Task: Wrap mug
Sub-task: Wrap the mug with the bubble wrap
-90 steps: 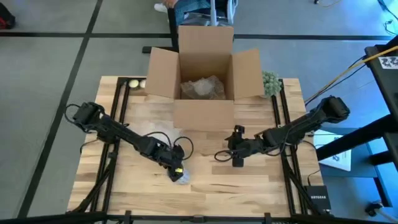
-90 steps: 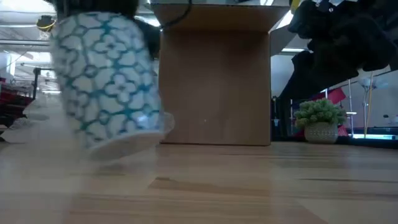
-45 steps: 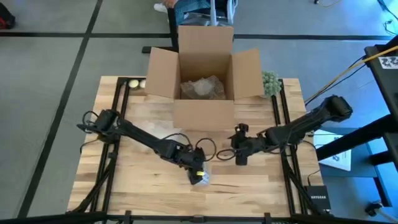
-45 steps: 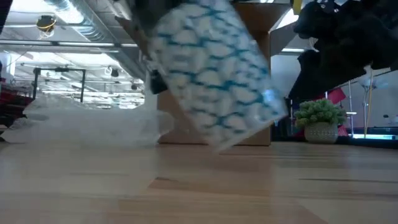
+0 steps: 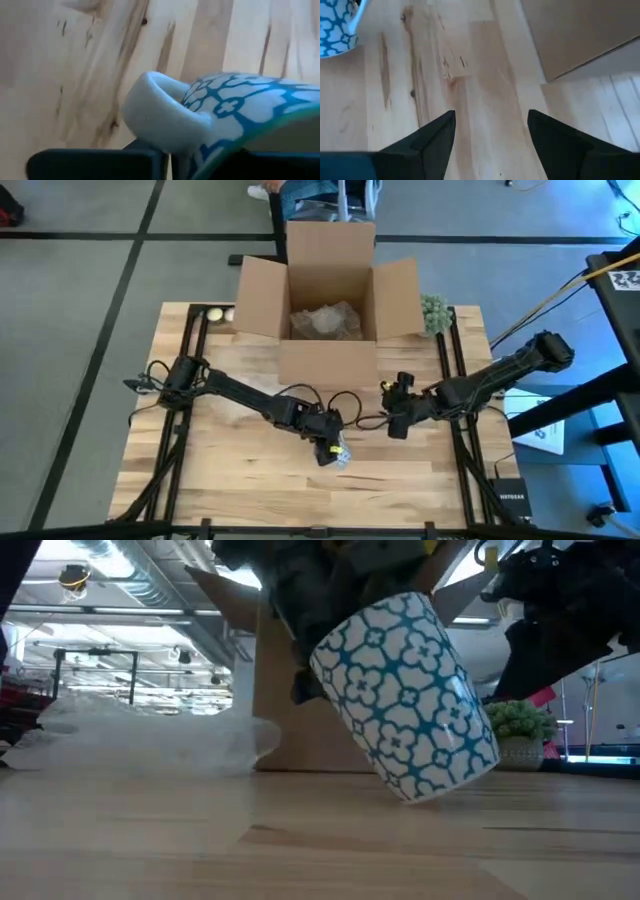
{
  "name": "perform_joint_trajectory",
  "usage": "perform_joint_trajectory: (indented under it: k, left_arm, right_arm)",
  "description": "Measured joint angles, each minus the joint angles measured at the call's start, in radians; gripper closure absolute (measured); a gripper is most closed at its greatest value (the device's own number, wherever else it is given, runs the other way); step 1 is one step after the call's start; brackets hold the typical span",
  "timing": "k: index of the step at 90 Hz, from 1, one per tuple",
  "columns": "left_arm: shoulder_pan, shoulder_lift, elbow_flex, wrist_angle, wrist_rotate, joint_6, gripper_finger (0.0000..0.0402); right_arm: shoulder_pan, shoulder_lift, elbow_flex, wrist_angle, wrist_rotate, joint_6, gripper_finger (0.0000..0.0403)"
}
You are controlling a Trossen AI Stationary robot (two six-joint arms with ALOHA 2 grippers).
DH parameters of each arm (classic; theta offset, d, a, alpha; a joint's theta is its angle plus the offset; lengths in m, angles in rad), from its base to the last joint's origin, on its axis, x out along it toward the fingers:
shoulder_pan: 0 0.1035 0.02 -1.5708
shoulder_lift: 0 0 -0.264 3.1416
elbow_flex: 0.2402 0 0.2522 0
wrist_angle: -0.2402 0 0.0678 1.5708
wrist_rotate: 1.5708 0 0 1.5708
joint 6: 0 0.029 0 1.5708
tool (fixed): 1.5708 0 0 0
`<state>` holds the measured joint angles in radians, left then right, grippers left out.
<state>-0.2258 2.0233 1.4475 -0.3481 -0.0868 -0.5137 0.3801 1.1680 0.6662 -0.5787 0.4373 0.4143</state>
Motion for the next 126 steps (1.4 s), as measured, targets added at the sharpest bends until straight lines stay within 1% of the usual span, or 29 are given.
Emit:
perform_joint_trajectory:
  k: [22,34,54,66,77,86,98,107,118,126]
  left_arm:
    - [0.014,-0.002,0.002,0.01,-0.001,-0.002,0.0318]
    - [0.012,-0.007,0.003,0.016,0.031,0.006,0.0301]
    - [0.005,-0.012,0.051,0.018,0.05,0.053,0.0295]
    - [0.002,-0.012,0.086,-0.036,0.05,0.093,0.0295]
    - [-0.003,-0.017,0.132,-0.143,0.027,0.098,0.0295]
    - [-0.018,-0.031,0.18,-0.254,-0.027,0.099,0.0295]
    - [-0.056,-0.082,0.223,-0.393,-0.112,0.074,0.0295]
    - [-0.093,-0.124,0.224,-0.509,-0.177,0.017,0.0295]
    - [-0.141,-0.16,0.224,-0.687,-0.274,-0.093,0.0295]
    - [-0.172,-0.173,0.215,-0.811,-0.32,-0.178,0.0295]
  right_arm:
    - [0.0,0.001,0.0,0.001,0.015,0.0,0.0167]
    - [0.0,0.001,0.0,0.001,0.015,0.0,0.0167]
    - [0.0,0.001,0.0,0.001,0.018,0.004,0.0167]
    - [0.0,0.001,0.0,0.001,0.018,0.007,0.0167]
    - [0.0,0.001,0.0,0.001,0.018,0.007,0.0167]
    - [0.0,0.001,0.0,0.001,0.019,0.008,0.0167]
    - [0.0,0.001,0.0,0.002,0.019,0.008,0.0167]
    - [0.0,0.001,0.0,0.003,0.019,0.008,0.0167]
    - [0.0,0.001,0.0,0.005,0.019,0.008,0.0167]
    - [0.0,0.001,0.0,0.007,0.019,0.008,0.0167]
